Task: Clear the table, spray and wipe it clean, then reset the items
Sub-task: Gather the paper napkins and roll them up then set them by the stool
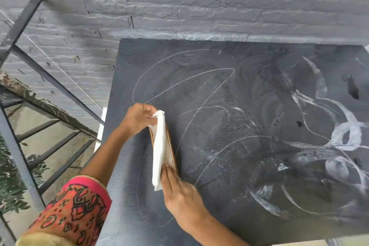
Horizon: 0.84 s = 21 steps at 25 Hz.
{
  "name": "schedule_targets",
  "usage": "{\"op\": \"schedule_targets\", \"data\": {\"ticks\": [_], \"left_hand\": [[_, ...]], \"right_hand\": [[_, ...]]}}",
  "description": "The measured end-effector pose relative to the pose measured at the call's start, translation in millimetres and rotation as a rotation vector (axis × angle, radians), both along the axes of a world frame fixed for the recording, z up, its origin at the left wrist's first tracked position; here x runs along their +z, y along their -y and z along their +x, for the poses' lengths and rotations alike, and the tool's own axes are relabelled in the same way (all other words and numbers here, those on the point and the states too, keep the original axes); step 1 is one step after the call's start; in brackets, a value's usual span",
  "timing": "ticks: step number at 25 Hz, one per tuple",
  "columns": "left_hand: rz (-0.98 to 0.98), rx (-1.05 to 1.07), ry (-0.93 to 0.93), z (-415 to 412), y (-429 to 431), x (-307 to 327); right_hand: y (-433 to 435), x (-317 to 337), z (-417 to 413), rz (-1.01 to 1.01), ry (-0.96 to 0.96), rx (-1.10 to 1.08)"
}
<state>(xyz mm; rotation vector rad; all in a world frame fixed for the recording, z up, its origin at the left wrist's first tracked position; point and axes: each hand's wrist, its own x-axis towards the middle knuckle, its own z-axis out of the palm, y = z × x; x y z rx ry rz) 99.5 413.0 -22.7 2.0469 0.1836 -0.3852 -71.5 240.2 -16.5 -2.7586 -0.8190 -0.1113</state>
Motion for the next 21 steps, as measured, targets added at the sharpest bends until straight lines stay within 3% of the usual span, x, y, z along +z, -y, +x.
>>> {"op": "schedule_targets", "data": {"ticks": [3,5,9,11,13,15,21], "left_hand": [[-0.038,0.065,-0.002,-10.0,4.4,3.1],[-0.101,0.225,0.046,-22.9,6.2,5.9],[-0.243,0.589,0.103,-65.0,13.6,15.1],[-0.368,0.680,0.041,-89.6,26.8,18.4],[-0.472,0.696,-0.029,-110.1,41.4,22.0],[-0.541,0.651,-0.054,-124.7,54.0,25.1],[-0.581,0.619,-0.031,-147.4,73.7,41.7]], "right_hand": [[-1.0,0.5,-7.6,-0.025,-0.069,0.031],[1.8,7.0,-6.2,0.046,-0.077,-0.030],[3.6,25.6,3.9,0.408,-0.165,-0.120],[0.6,27.6,14.5,0.624,-0.334,-0.268],[-2.4,24.2,28.1,0.765,-0.557,-0.411],[-2.6,17.7,39.7,0.774,-0.686,-0.440],[7.1,13.6,38.2,0.738,-0.724,-0.258]]}}
